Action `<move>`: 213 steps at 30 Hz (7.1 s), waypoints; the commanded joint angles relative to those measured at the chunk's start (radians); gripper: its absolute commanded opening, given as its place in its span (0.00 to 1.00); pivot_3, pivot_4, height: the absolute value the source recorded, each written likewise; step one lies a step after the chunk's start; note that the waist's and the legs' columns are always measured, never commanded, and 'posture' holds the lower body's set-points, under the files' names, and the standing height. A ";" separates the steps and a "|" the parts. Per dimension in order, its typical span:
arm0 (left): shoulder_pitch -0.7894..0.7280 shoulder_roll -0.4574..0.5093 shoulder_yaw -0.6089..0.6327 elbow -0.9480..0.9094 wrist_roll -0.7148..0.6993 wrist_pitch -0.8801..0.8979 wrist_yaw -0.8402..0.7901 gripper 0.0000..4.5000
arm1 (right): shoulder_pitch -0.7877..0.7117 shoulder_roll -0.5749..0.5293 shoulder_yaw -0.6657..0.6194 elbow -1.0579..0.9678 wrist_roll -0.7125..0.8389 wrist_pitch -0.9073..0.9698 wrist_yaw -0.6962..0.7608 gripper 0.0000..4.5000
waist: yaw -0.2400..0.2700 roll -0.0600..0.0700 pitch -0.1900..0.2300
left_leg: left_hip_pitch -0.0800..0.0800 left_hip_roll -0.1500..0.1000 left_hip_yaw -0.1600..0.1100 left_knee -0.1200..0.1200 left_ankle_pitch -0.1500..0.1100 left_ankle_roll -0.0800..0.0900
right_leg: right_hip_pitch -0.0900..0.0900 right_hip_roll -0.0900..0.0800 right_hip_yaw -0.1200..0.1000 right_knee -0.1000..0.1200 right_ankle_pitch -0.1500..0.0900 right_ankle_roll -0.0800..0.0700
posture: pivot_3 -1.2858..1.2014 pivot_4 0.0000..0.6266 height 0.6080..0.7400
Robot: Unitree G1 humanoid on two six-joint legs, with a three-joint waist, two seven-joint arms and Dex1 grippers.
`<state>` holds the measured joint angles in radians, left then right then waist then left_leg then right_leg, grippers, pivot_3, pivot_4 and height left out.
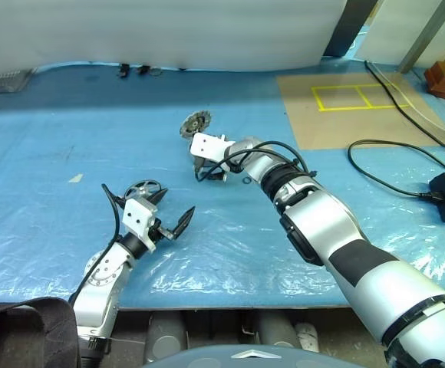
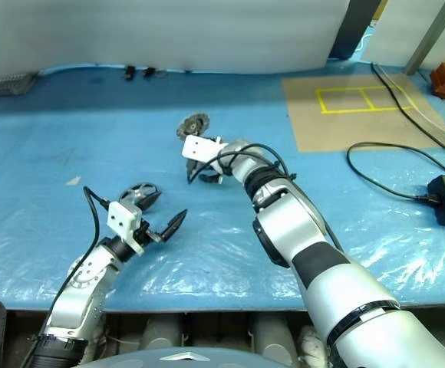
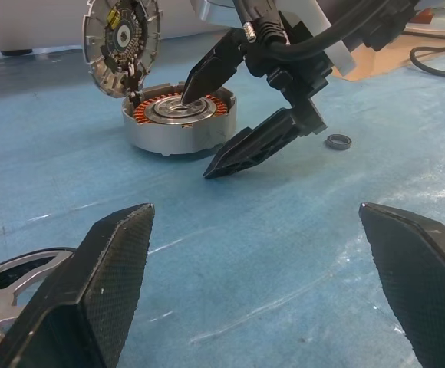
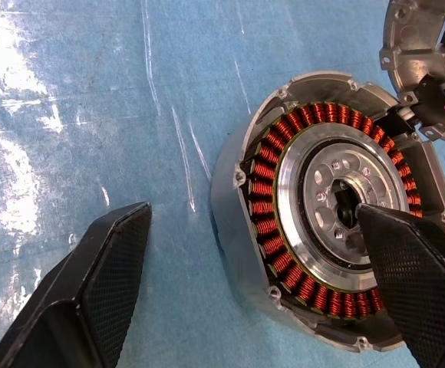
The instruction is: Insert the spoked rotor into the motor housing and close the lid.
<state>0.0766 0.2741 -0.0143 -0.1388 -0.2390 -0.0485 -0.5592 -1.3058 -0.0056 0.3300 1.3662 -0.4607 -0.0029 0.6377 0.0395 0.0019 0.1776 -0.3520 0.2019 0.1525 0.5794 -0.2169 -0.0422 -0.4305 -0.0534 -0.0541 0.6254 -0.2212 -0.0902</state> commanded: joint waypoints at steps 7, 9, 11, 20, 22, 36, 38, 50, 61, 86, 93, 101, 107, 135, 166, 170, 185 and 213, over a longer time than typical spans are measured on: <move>-0.019 0.000 -0.008 -0.015 -0.001 -0.022 -0.004 1.00 | 0.001 0.003 -0.036 0.010 0.029 0.078 0.064 1.00 | 0.001 0.000 0.000 | 0.001 0.000 0.000 0.000 0.000 0.000 | 0.001 0.000 0.000 0.001 0.000 0.000 | 0.52 0.24 1.00; -0.018 0.001 -0.009 -0.014 -0.001 -0.022 -0.004 1.00 | -0.006 0.004 -0.051 0.012 0.042 0.101 0.081 1.00 | 0.001 0.000 0.000 | 0.002 0.000 0.000 0.000 0.000 0.000 | 0.002 0.000 0.000 0.001 0.000 0.000 | 0.52 0.24 1.00; -0.018 0.002 -0.010 -0.015 -0.001 -0.021 -0.004 1.00 | -0.012 0.002 -0.050 0.014 0.036 0.115 0.086 1.00 | 0.001 0.000 0.000 | 0.002 0.000 0.000 0.001 0.000 0.000 | 0.002 0.000 0.000 0.001 0.000 0.000 | 0.52 0.24 1.00; -0.029 0.000 -0.020 -0.013 -0.001 -0.018 -0.010 1.00 | -0.009 -0.019 0.061 0.019 -0.072 0.083 0.062 0.42 | 0.003 0.001 -0.001 | 0.002 0.000 0.000 0.001 0.000 0.000 | 0.002 0.000 0.000 0.000 0.000 -0.001 | 0.52 0.24 1.00; -0.028 0.000 -0.021 -0.013 -0.001 -0.020 -0.010 1.00 | -0.010 -0.016 0.058 0.017 -0.067 0.079 0.062 0.37 | 0.002 0.001 -0.001 | 0.003 0.000 0.000 0.000 0.000 0.000 | 0.007 0.000 0.000 0.000 0.000 0.000 | 0.52 0.24 1.00; -0.065 0.004 -0.021 0.013 -0.001 -0.030 -0.025 1.00 | -0.014 0.031 -0.031 -0.035 0.055 0.125 0.296 0.37 | -0.004 0.002 -0.002 | 0.004 0.003 0.001 -0.001 0.001 -0.002 | 0.007 0.001 0.000 -0.001 0.000 -0.002 | 0.52 0.24 1.00; -0.073 0.009 -0.020 0.011 -0.001 -0.030 -0.032 1.00 | -0.010 0.027 -0.035 -0.054 0.068 0.136 0.331 0.37 | -0.003 0.002 -0.002 | 0.004 0.003 0.001 -0.001 0.001 -0.002 | 0.007 0.001 -0.001 0.000 0.000 -0.002 | 0.52 0.24 1.00; -0.067 0.056 -0.011 -0.019 -0.015 -0.015 -0.067 1.00 | 0.196 -0.027 0.019 -0.370 0.097 0.327 0.437 0.37 | 0.000 0.002 -0.003 | 0.004 0.003 0.000 -0.001 0.001 -0.002 | 0.007 0.001 -0.001 -0.001 0.000 -0.002 | 0.52 0.24 1.00; -0.052 0.065 -0.016 -0.017 -0.019 -0.013 -0.083 1.00 | 0.463 -0.092 0.072 -0.942 0.160 0.691 0.452 0.37 | 0.003 0.001 -0.005 | 0.006 0.002 0.000 -0.002 0.001 -0.002 | 0.009 0.001 -0.001 -0.002 0.000 -0.002 | 0.52 0.24 1.00; -0.116 0.065 -0.021 0.061 -0.035 -0.017 -0.145 1.00 | 0.678 -0.188 -0.145 -1.476 0.509 0.663 0.302 0.94 | 0.005 0.000 -0.004 | 0.003 0.001 -0.002 -0.004 0.004 -0.007 | 0.008 0.001 0.000 -0.006 0.001 0.001 | 0.52 0.24 1.00; -0.146 0.059 -0.025 0.088 -0.045 -0.026 -0.174 1.00 | 0.783 -0.273 -0.262 -1.430 0.557 0.580 0.212 0.94 | 0.007 0.000 -0.004 | 0.003 0.000 -0.001 -0.005 0.004 -0.007 | 0.008 0.002 0.000 -0.007 0.001 0.001 | 0.52 0.24 1.00; -0.167 0.045 -0.034 0.112 -0.048 -0.037 -0.198 1.00 | 0.799 -0.330 -0.317 -1.196 0.540 0.484 0.068 0.94 | -0.001 0.000 -0.004 | 0.003 0.000 -0.001 -0.005 0.004 -0.008 | 0.008 0.002 0.000 -0.007 0.001 0.002 | 0.52 0.24 1.00; -0.181 0.037 -0.032 0.126 -0.045 -0.041 -0.204 1.00 | 0.790 -0.320 -0.293 -1.135 0.554 0.444 0.093 0.94 | 0.002 0.000 -0.004 | 0.002 0.000 -0.001 -0.006 0.004 -0.007 | 0.008 0.002 0.000 -0.007 0.001 0.002 | 0.52 0.24 1.00; -0.127 0.022 -0.034 0.098 -0.030 -0.044 -0.171 1.00 | 0.778 -0.324 -0.178 -0.940 0.481 0.267 0.094 0.44 | 0.002 0.000 -0.004 | 0.003 0.000 -0.001 -0.004 0.004 -0.007 | 0.009 0.002 0.000 -0.007 0.001 0.002 | 0.52 0.24 1.00; -0.133 0.068 -0.018 0.093 -0.037 -0.041 -0.173 1.00 | 0.613 -0.323 -0.024 -1.196 0.514 0.426 0.272 0.15 | 0.001 0.000 -0.004 | 0.002 0.000 -0.001 -0.005 0.003 -0.005 | 0.008 0.002 0.000 -0.008 0.001 0.002 | 0.52 0.24 1.00; -0.118 0.070 -0.007 0.081 -0.043 -0.038 -0.163 1.00 | 0.567 -0.289 0.008 -1.118 0.493 0.425 0.269 0.15 | 0.003 -0.001 -0.004 | 0.002 0.000 -0.001 -0.005 0.004 -0.007 | 0.008 0.002 0.000 -0.008 0.001 0.002 | 0.52 0.24 1.00; -0.102 0.074 -0.003 0.074 -0.041 -0.036 -0.152 1.00 | 0.468 -0.194 0.008 -0.879 0.446 0.334 0.233 0.15 | 0.002 -0.001 -0.004 | 0.002 0.000 -0.001 -0.005 0.004 -0.007 | 0.007 0.002 0.000 -0.008 0.001 0.001 | 0.52 0.24 1.00; -0.100 0.074 -0.002 0.084 -0.040 -0.034 -0.151 1.00 | 0.500 -0.205 0.039 -0.902 0.405 0.307 0.292 0.15 | 0.001 -0.001 -0.004 | 0.002 0.001 -0.001 -0.005 0.004 -0.007 | 0.007 0.002 0.000 -0.007 0.001 0.001 | 0.52 0.24 1.00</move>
<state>-0.0267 0.3435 -0.0313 -0.0300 -0.2708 -0.0760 -0.7135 -0.8131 -0.2112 0.3575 0.4957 -0.0528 0.3133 0.9192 0.0407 0.0014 0.1736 -0.3502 0.2025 0.1513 0.5749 -0.2128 -0.0494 -0.4231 -0.0515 -0.0544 0.6189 -0.2199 -0.0889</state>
